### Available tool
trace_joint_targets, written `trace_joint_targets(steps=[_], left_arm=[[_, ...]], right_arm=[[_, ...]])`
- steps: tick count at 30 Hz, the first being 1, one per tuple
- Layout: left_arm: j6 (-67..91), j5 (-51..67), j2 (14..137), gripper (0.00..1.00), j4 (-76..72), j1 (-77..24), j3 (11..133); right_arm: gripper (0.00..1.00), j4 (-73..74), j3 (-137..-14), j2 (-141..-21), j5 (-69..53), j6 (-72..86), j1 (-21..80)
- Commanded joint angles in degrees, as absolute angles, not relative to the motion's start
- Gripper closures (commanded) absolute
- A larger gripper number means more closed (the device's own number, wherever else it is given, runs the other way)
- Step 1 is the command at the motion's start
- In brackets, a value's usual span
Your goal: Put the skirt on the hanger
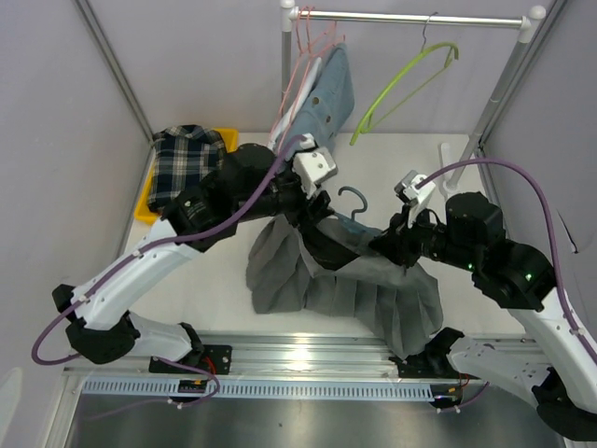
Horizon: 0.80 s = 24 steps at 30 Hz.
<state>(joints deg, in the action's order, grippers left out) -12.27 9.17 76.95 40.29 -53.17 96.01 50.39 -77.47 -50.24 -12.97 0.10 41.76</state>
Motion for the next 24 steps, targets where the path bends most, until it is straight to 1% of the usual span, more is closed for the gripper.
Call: trace_joint_targets(steps=[1, 3, 4, 5, 7, 10, 11, 14, 17, 21, 22, 24], left_arm=[[-5.64, -4.03, 70.84, 0.35, 29.09, -52.56, 96.33], [-4.14, -5.36, 69.97, 0.32, 29.27, -52.56, 96.94], [-3.26, -5.62, 69.7, 0.32, 29.62, -52.56, 97.9], [-1.34, -7.19, 69.0, 0.31, 30.75, -52.56, 99.3], [-0.88, -7.82, 68.65, 0.31, 30.59, -52.56, 99.14], [-0.44, -7.47, 67.68, 0.31, 30.41, -52.56, 99.14], [1.91, -7.04, 67.5, 0.31, 30.41, -52.56, 99.23], [3.77, -5.54, 66.62, 0.32, 30.32, -52.56, 98.18], [5.1, -4.4, 65.13, 0.32, 30.06, -52.56, 96.25], [6.15, -2.82, 63.2, 0.32, 29.97, -52.56, 93.78], [6.59, -2.46, 62.5, 0.32, 30.06, -52.56, 92.65], [6.77, -1.85, 61.79, 0.32, 29.88, -52.56, 91.85]], right_arm=[[1.0, 54.03, -81.29, -50.09, -2.41, 6.23, 41.75], [1.0, 56.94, -82.87, -50.62, 2.35, 6.85, 41.66], [1.0, 59.48, -84.88, -51.23, 6.64, 7.64, 41.31], [1.0, 64.11, -90.3, -53.15, 12.25, 9.91, 38.87], [1.0, 65.12, -91.83, -53.61, 13.26, 10.54, 37.8], [1.0, 68.55, -96.58, -56.16, 16.34, 12.04, 33.5], [1.0, 69.08, -97.29, -56.86, 17.74, 12.39, 32.62], [1.0, 67.59, -98.87, -59.49, 20.83, 12.92, 28.75], [1.0, 62.69, -99.67, -61.52, 20.31, 11.26, 23.31], [1.0, 54.51, -101.34, -64.51, 11.01, 8.7, 12.87], [1.0, 50.84, -101.69, -65.73, 7.25, 8.7, 11.27], [1.0, 47.74, -102.56, -67.32, 4.85, 9.05, 8.36]])
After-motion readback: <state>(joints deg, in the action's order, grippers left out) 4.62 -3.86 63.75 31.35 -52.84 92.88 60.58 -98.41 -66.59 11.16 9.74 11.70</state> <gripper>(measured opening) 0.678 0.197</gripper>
